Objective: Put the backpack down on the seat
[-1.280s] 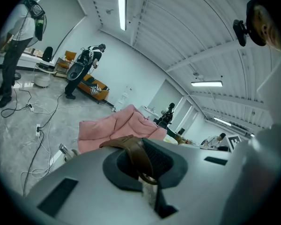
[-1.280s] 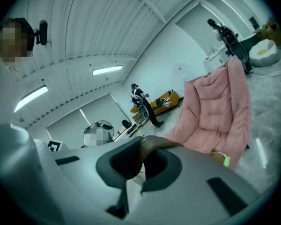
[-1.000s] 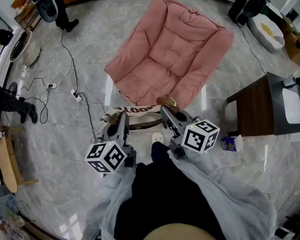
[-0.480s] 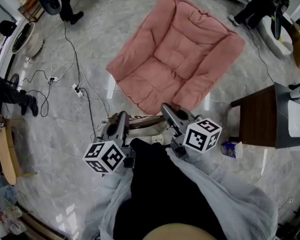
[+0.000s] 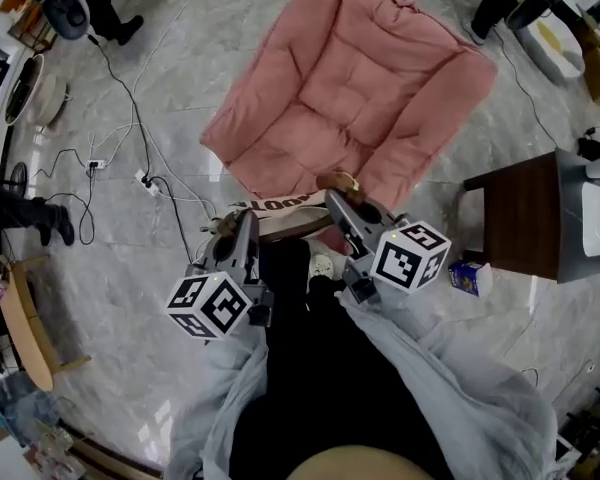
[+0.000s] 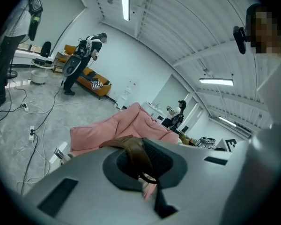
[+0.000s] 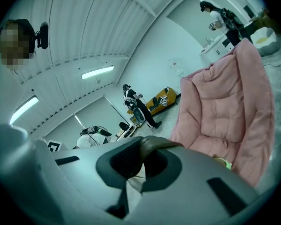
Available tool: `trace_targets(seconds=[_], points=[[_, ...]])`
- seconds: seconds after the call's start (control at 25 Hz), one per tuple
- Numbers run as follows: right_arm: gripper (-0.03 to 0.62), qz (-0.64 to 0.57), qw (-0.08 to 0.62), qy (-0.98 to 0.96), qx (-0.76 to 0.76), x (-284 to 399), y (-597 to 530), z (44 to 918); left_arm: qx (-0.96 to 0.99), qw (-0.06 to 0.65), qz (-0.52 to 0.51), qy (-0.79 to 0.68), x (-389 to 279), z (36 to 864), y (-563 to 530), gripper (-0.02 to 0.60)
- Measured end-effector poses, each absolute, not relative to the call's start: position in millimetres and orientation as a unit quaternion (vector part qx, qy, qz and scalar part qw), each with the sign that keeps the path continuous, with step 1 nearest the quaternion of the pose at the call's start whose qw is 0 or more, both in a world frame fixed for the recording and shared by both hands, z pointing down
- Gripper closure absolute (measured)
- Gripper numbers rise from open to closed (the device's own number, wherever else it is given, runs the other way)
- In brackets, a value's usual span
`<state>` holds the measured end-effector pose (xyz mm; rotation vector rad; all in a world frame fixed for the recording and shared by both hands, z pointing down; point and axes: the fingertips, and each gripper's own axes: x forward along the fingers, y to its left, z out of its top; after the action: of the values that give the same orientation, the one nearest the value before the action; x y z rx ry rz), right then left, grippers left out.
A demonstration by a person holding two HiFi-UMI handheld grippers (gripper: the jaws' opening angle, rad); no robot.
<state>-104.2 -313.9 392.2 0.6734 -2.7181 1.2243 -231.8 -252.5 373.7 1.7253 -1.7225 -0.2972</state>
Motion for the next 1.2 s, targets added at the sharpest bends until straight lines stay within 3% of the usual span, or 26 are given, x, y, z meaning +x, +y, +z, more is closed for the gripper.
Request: trace_targets(seconds=[0.68, 1.2], points=[[0.586, 0.392, 0.042, -0.846, 0.358, -134.3, -487.3, 405.3, 0.732, 0.418, -0.084, -0.532, -261.4, 416.3, -439.6, 0.568], [0.586, 0.371, 0.057, -0.842, 0.388, -157.8, -597.3, 408.4, 0.757, 0.433, -0.066, -0.485, -273.8, 422.7, -540.4, 0.568]])
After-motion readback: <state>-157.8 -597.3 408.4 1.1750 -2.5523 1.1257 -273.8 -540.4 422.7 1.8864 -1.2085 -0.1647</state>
